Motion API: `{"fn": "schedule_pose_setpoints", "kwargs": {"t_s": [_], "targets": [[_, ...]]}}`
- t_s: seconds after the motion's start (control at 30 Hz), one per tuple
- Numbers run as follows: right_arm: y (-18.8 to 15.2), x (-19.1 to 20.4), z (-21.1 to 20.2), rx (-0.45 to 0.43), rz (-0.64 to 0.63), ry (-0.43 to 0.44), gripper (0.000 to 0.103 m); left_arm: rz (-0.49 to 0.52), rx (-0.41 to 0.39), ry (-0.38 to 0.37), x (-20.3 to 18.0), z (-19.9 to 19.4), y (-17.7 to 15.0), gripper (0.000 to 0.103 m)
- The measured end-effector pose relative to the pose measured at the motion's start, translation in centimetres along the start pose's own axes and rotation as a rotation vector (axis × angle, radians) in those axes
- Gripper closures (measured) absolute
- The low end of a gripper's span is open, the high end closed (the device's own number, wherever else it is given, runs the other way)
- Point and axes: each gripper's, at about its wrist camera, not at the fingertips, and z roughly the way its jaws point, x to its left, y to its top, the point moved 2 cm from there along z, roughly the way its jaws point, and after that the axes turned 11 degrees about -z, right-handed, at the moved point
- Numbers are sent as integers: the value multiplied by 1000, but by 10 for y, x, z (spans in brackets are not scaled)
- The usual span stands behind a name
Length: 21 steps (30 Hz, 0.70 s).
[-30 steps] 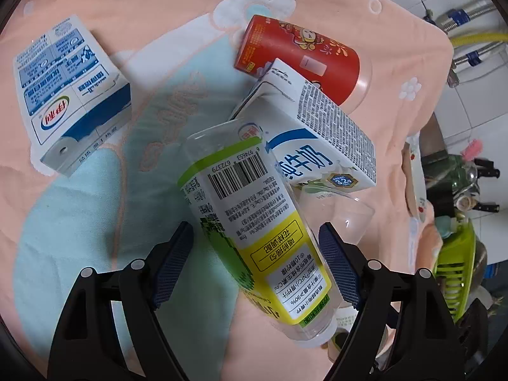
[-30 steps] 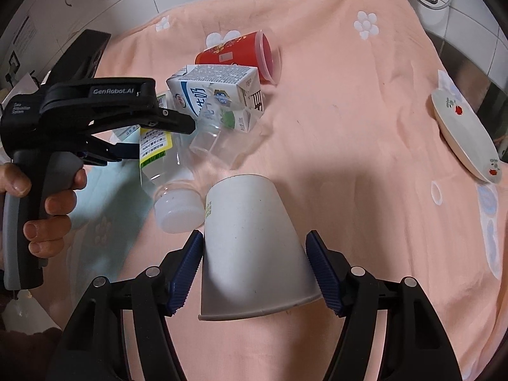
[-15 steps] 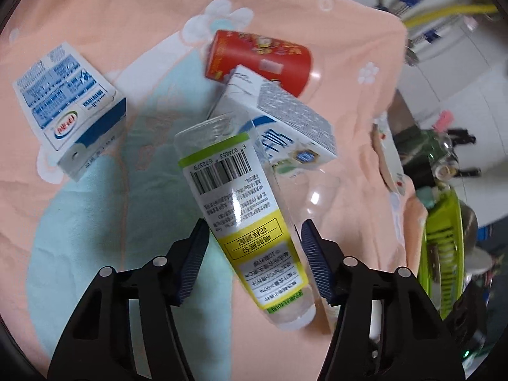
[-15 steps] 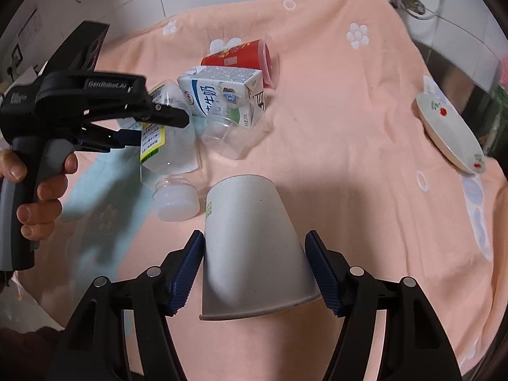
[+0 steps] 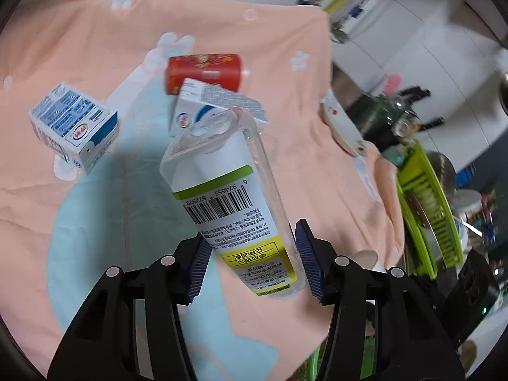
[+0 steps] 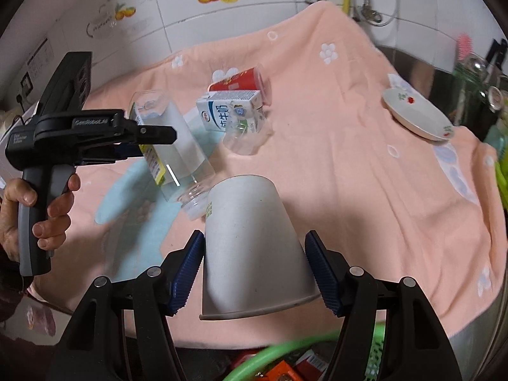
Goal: Collect trash
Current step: 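Carry the bottle and paper cup over the green basket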
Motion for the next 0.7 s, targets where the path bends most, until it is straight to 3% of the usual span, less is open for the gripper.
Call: {"fn": "schedule_pose_setpoints", "kwargs": {"t_s": [0.3,0.7], "targets": [[-41,-1,-53,-50,88,-85,40,160,37,-88,-41,-22,-41,53],[-131,-16,-130,-65,257,-238,40,333,209,-181,-100,-1,-137,53]]}}
